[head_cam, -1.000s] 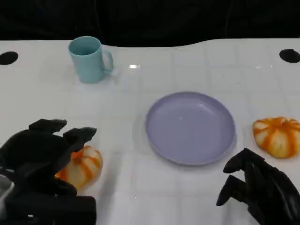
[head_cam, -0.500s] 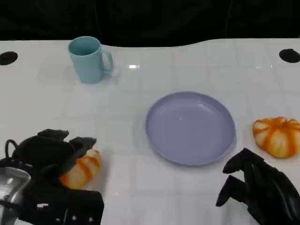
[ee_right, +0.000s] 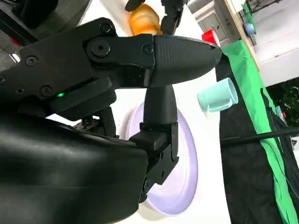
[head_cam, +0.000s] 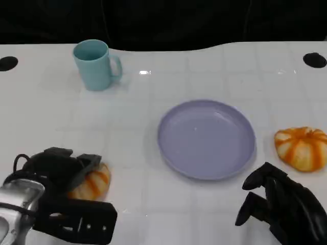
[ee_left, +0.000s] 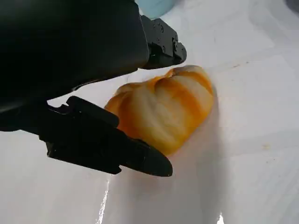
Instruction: Grasp the bread from the table and place it into the plate.
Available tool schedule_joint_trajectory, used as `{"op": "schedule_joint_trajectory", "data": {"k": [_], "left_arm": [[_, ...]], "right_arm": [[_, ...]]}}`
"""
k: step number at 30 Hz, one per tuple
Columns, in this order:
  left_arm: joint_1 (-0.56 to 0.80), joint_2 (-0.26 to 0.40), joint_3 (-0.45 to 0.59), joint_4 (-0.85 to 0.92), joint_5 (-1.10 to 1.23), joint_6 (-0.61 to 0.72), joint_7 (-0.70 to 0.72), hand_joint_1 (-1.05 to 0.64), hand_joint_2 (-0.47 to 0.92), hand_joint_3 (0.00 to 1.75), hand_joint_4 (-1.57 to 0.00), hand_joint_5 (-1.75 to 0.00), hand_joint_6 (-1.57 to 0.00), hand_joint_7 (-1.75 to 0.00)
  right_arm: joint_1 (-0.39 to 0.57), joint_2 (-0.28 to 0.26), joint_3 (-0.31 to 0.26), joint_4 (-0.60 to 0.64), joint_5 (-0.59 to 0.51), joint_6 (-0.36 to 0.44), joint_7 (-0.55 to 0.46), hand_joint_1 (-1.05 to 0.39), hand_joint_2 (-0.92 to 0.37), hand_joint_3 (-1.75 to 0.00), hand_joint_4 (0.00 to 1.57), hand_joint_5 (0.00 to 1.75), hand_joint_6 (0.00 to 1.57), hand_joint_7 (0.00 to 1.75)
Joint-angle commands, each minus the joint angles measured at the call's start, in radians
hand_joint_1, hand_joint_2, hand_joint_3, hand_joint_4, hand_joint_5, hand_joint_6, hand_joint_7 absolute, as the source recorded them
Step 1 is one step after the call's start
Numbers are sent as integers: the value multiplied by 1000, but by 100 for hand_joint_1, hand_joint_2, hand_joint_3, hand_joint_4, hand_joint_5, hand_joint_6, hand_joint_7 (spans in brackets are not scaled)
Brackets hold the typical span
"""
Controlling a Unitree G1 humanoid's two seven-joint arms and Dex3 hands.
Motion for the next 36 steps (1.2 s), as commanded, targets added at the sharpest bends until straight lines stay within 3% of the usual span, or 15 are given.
{"op": "schedule_joint_trajectory", "data": {"k": [1,4,9,10,11,12,13,14,15,17,18,20,24,31,36], "left_arm": [[-36,0,-20,75,-20,-23,45,-47,90,0,-7,-7,-10,-1],[-41,3,-25,84,-25,-27,53,-47,90,0,-7,-6,-10,-1],[-57,-26,-14,209,-93,-98,172,-26,92,16,-35,-19,-36,-10],[-59,-33,-5,235,-113,-123,219,-24,92,22,-49,-40,-52,-12],[-61,-36,-1,255,-126,-143,255,-22,92,28,-56,-75,-72,-10],[-64,-41,4,276,-141,-162,287,-21,92,30,-59,-87,-79,-10],[-69,-46,9,296,-160,-179,308,-21,92,34,-63,-111,-89,-12],[-74,-49,12,313,-174,-192,322,-24,92,36,-70,-133,-104,-19],[-78,-52,17,329,-188,-207,345,-25,92,37,-72,-145,-110,-28],[-83,-56,18,355,-196,-230,398,-26,91,43,-75,-167,-92,-95],[-84,-59,18,365,-193,-238,433,-25,91,44,-80,-171,-77,-139],[-86,-65,17,376,-194,-242,475,-24,92,45,-87,-174,-69,-167],[-89,-68,17,393,-208,-266,508,-22,91,47,-89,-175,-67,-174],[-85,-71,38,406,-263,-317,536,-21,83,70,-83,-175,-62,-175],[-86,-69,36,406,-270,-319,536,-21,81,74,-83,-175,-62,-175]], "right_arm": [[4,-10,-5,-17,3,4,-3,-51,-92,-53,61,175,41,173],[4,-10,-5,-17,3,5,-3,-51,-92,-53,61,175,41,173],[7,-6,-7,-17,6,0,-2,-50,-92,-52,61,175,41,172],[7,-7,-7,-18,7,2,-1,-51,-92,-52,61,175,40,172],[7,-8,-7,-19,7,3,-1,-51,-92,-52,61,175,40,172],[7,-9,-7,-18,7,0,1,-51,-92,-52,61,175,40,172],[7,-8,-8,-17,8,-2,2,-50,-92,-52,61,175,40,171],[7,-7,-8,-17,8,-4,2,-50,-92,-52,62,175,41,172],[7,-7,-8,-18,8,-1,0,-50,-92,-52,62,175,41,172],[6,-8,-8,-20,7,4,-3,-51,-92,-51,63,175,42,173],[5,-9,-7,-20,6,4,-2,-51,-92,-51,63,175,42,173],[5,-11,-6,-18,1,-2,0,-51,-92,-52,62,175,41,173],[3,-11,-6,-17,1,0,0,-50,-92,-52,62,175,40,173],[0,-11,-5,-7,0,-4,3,-51,-92,-54,61,175,41,173],[0,-10,-6,-5,1,-7,5,-50,-92,-54,61,175,41,172]]}}
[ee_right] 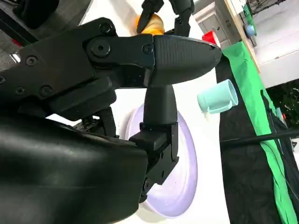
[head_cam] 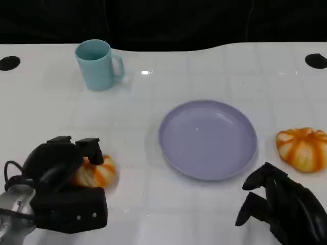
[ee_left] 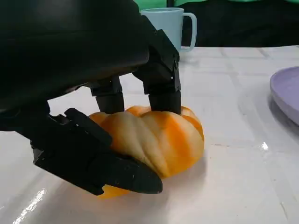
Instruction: Grasp the bread from the table and place it into the plate.
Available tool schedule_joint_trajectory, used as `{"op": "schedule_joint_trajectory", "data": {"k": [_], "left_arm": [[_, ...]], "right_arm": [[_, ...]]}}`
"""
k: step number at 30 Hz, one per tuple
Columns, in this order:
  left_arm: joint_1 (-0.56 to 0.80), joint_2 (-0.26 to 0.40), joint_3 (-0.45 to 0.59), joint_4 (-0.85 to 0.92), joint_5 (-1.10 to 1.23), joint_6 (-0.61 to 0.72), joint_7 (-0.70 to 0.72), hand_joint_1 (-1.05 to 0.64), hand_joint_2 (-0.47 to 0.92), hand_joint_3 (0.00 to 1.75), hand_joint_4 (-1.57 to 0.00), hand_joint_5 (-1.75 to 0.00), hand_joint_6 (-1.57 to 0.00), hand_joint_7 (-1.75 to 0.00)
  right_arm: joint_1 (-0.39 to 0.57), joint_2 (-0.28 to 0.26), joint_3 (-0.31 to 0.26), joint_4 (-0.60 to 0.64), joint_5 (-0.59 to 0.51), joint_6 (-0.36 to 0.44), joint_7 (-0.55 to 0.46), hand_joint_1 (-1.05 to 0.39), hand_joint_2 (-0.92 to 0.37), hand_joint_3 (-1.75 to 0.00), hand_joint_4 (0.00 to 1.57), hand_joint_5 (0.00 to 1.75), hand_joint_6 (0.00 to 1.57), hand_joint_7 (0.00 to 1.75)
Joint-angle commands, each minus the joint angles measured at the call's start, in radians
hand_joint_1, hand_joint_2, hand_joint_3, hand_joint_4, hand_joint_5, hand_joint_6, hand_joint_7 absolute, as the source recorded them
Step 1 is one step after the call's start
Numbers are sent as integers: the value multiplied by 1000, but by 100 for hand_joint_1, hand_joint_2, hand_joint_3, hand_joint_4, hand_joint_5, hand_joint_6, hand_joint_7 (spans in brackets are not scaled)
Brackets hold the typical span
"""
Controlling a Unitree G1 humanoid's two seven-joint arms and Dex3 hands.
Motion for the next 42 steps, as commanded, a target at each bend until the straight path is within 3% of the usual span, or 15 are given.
{"op": "schedule_joint_trajectory", "data": {"k": [1,3,6,18,22,35,42], "left_arm": [[8,-8,42,-16,-58,-10,12,-21,81,74,-82,-175,-62,-175],[9,-29,93,-52,-139,-24,-1,-19,60,108,-83,-175,-67,-175],[5,-37,116,-84,-179,-27,-20,-18,52,126,-86,-175,-72,-175],[0,-58,136,-158,-218,3,-65,-18,50,128,-89,-175,-73,-175],[-82,-119,119,-151,-212,17,-56,-17,50,129,-89,-175,-74,-175],[-227,-206,64,-8,-151,-86,19,-13,40,138,-91,-175,-73,-175],[-260,-221,52,31,-131,-112,36,-11,40,140,-91,-175,-73,-175]], "right_arm": [[-2,-10,-5,-4,1,-6,2,-50,-92,-54,61,175,41,172],[-3,-8,-7,-3,4,-4,1,-50,-92,-54,62,175,42,173],[-4,-8,-8,0,6,-6,4,-51,-92,-52,62,175,42,174],[-2,-11,-8,1,5,-7,8,-50,-92,-53,62,175,41,173],[-2,-7,-9,-4,9,10,-2,-51,-92,-51,62,175,41,171],[4,-6,-7,-4,16,5,6,-51,-92,-51,63,175,44,171],[5,-8,-2,-2,12,1,4,-51,-92,-51,63,175,43,172]]}}
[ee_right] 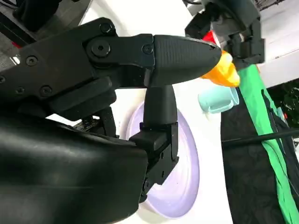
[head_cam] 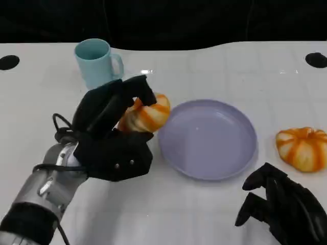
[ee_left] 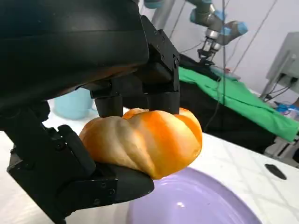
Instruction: Grasp the bread from the table and place it into the plate.
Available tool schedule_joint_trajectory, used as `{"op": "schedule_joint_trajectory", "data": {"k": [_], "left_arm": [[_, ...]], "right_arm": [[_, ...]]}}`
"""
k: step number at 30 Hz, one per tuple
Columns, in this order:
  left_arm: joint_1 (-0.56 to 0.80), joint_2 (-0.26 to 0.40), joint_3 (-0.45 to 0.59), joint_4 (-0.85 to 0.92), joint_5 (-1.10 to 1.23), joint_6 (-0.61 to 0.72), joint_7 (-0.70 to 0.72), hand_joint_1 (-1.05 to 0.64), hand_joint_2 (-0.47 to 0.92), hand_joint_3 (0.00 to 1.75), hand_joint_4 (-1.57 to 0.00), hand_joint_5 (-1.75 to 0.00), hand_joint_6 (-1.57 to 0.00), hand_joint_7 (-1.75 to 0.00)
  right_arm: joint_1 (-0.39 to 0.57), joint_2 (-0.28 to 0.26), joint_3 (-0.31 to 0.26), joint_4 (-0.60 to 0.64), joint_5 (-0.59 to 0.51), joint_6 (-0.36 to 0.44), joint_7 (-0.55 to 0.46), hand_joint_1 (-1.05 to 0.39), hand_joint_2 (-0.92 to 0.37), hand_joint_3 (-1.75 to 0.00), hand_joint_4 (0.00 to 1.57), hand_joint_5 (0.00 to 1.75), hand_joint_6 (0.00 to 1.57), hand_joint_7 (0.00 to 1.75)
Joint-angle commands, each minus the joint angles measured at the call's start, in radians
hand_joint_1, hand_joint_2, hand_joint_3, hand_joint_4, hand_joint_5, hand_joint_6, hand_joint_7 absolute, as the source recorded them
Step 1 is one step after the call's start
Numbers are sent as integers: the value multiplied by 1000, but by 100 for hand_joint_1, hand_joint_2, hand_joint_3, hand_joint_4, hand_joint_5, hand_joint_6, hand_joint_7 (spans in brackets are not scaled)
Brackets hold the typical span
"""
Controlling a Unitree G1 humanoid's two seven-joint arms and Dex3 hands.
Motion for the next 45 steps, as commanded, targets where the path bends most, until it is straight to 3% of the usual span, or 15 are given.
{"op": "schedule_joint_trajectory", "data": {"k": [1,30,41,45], "left_arm": [[-27,3,-2,17,5,-21,23,-11,40,140,-91,-175,-73,-175],[-298,-190,-122,367,31,-122,-1,-21,46,139,-94,-175,-75,-175],[-361,-244,-156,473,62,-90,42,-18,47,130,-92,-175,-74,-175],[-384,-249,-200,501,106,-54,48,-18,50,119,-89,-175,-70,-175]], "right_arm": [[6,-9,-2,-8,2,-1,2,-51,-92,-51,63,175,43,172],[28,-4,7,-16,5,-21,19,-51,-92,-53,60,175,41,171],[29,-2,8,-12,3,-31,21,-50,-92,-54,60,175,42,172],[31,-1,12,-15,-1,-32,16,-50,-92,-54,61,175,41,172]]}}
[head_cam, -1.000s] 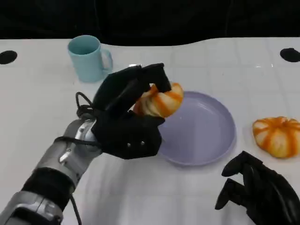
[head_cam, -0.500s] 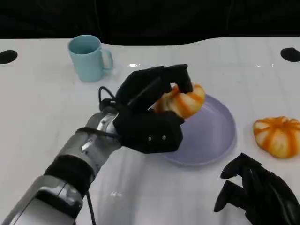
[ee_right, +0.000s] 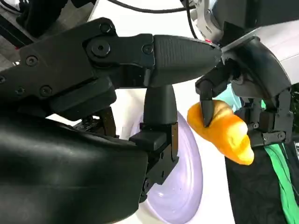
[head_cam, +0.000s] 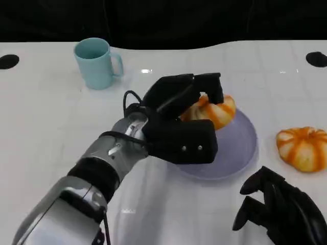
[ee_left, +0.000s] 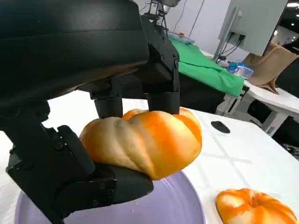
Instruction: Grasp the bread from the table and place it into the plate.
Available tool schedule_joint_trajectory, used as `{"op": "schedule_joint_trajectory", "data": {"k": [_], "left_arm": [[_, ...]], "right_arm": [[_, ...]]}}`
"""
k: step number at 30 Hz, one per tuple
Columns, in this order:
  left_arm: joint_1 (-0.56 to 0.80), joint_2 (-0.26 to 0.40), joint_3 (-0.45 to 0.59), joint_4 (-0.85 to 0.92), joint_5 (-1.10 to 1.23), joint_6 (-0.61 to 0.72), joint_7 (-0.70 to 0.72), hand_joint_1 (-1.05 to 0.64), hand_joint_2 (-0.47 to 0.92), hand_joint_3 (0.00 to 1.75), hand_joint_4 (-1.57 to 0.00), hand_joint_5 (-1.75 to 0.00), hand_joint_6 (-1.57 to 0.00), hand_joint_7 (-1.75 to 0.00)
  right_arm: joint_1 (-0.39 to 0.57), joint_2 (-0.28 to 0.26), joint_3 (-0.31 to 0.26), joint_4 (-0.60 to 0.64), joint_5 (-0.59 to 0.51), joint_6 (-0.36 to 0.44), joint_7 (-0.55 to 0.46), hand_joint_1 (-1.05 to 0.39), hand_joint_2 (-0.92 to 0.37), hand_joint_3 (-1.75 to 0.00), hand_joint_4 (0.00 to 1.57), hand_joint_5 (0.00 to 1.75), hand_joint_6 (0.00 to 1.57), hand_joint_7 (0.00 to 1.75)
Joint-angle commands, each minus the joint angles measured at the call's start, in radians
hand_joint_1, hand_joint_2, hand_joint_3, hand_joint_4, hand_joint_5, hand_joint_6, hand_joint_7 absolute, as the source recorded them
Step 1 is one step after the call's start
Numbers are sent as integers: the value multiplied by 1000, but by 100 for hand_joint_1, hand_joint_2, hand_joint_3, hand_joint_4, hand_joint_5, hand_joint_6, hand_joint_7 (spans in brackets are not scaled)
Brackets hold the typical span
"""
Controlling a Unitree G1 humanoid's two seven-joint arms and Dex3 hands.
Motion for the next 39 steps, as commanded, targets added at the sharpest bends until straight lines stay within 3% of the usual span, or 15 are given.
{"op": "schedule_joint_trajectory", "data": {"k": [1,2,4,5,6,8,9,12,15,18,25,39], "left_arm": [[-40,-3,-34,28,37,33,18,-18,51,118,-88,-175,-69,-175],[-43,-2,-39,28,42,45,9,-19,51,116,-86,-174,-68,-169],[-52,0,-50,29,46,68,-20,-23,57,94,-77,-160,-75,-121],[-57,4,-64,29,59,79,-24,-24,60,85,-75,-154,-78,-106],[-60,7,-73,28,69,85,-25,-28,72,61,-71,-143,-80,-78],[-62,9,-83,26,78,92,-23,-30,85,34,-70,-137,-86,-52],[-73,14,-107,24,100,118,-49,-33,88,32,-63,-126,-81,-44],[-94,27,-156,18,146,164,-109,-50,92,35,-51,-50,-57,-7],[-96,32,-168,6,155,185,-144,-61,92,42,-42,-31,-47,-1],[-97,39,-174,-3,151,182,-182,-75,92,54,-31,-22,-36,0],[-94,47,-176,-13,145,188,-246,-96,92,74,-13,-14,-23,0],[-59,88,-136,-84,90,166,-306,-104,92,81,-8,-12,-16,0]], "right_arm": [[11,-4,0,-12,-2,-16,-1,-50,-92,-54,61,175,41,172],[11,-4,0,-13,0,-15,0,-51,-92,-54,61,175,41,172],[11,-5,-2,-13,5,-12,0,-51,-92,-54,61,175,41,172],[10,-5,-2,-14,4,-11,-1,-51,-92,-53,61,175,41,172],[9,-6,-1,-13,2,-11,-2,-51,-92,-53,61,175,42,172],[9,-6,-1,-13,1,-11,-3,-51,-92,-53,62,175,42,172],[9,-6,-2,-12,3,-12,0,-51,-92,-53,62,175,42,172],[10,-6,-3,-10,5,-18,5,-51,-92,-53,61,175,42,171],[10,-10,-1,-8,-2,-25,6,-51,-92,-53,61,175,42,171],[10,-7,-4,-11,5,-13,1,-51,-92,-53,62,175,43,172],[11,-12,-3,-10,-6,-23,3,-52,-92,-53,61,175,41,173],[6,-13,-8,-10,-2,-18,2,-51,-92,-53,61,175,40,172]]}}
